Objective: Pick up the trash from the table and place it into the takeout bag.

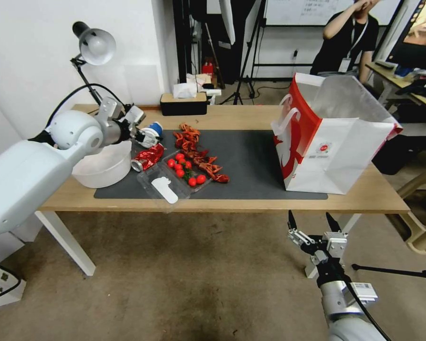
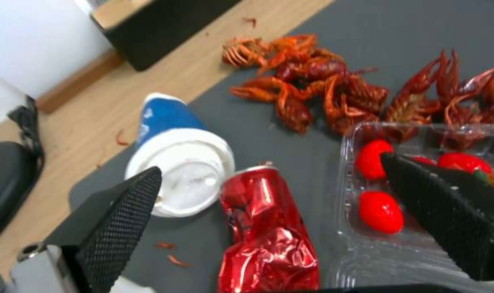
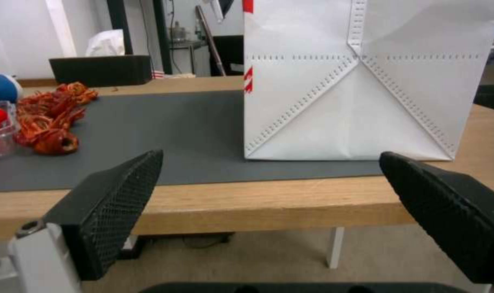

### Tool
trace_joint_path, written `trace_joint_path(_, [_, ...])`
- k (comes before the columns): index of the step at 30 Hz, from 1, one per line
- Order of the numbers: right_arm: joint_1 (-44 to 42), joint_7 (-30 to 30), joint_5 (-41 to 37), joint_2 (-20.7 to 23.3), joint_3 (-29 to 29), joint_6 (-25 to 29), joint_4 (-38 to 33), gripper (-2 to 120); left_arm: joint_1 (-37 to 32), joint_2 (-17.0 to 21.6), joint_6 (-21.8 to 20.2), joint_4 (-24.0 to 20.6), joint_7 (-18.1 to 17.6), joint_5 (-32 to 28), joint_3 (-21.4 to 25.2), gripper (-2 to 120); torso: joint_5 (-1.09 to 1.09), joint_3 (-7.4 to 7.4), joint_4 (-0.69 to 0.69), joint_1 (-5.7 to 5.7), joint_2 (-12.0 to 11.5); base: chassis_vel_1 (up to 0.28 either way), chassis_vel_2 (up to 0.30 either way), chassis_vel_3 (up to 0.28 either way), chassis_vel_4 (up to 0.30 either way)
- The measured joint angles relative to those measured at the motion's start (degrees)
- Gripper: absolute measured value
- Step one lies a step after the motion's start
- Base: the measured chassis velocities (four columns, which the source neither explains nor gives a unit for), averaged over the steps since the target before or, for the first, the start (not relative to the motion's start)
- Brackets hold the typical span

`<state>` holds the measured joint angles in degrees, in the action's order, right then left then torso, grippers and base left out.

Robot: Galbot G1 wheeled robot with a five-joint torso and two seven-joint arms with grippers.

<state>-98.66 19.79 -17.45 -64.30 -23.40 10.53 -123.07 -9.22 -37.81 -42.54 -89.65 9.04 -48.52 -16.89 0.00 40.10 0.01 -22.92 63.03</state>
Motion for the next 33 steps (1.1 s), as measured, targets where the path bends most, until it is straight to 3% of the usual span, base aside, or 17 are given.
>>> trace_joint_path(18, [0.5, 0.0, 0.1, -0.3, 0.3, 0.0, 0.7, 100, 2.0, -1.9, 0.2, 3.9, 0.7, 0.2, -5.6, 100, 0.00, 0.00, -0.01, 0.00, 0.0, 0.000, 0.000, 0.000, 0.000])
trace_joint_path(27, [0.7, 0.3, 0.2, -0.5, 0.4, 0.0, 1.2, 100, 4.0, -4.6, 0.4, 9.8, -0.6, -0.1, -8.9, 100, 0.00, 0.00, -0.02, 0.00, 0.0, 0.000, 0.000, 0.000, 0.000])
trace_joint_path(33, [0.7, 0.5, 0.3, -0.5, 0.4, -0.1, 1.3, 100, 4.2, -4.7, 0.4, 11.0, -0.9, -0.3, -9.4, 100, 0.00, 0.01, -0.01, 0.00, 0.0, 0.000, 0.000, 0.000, 0.000])
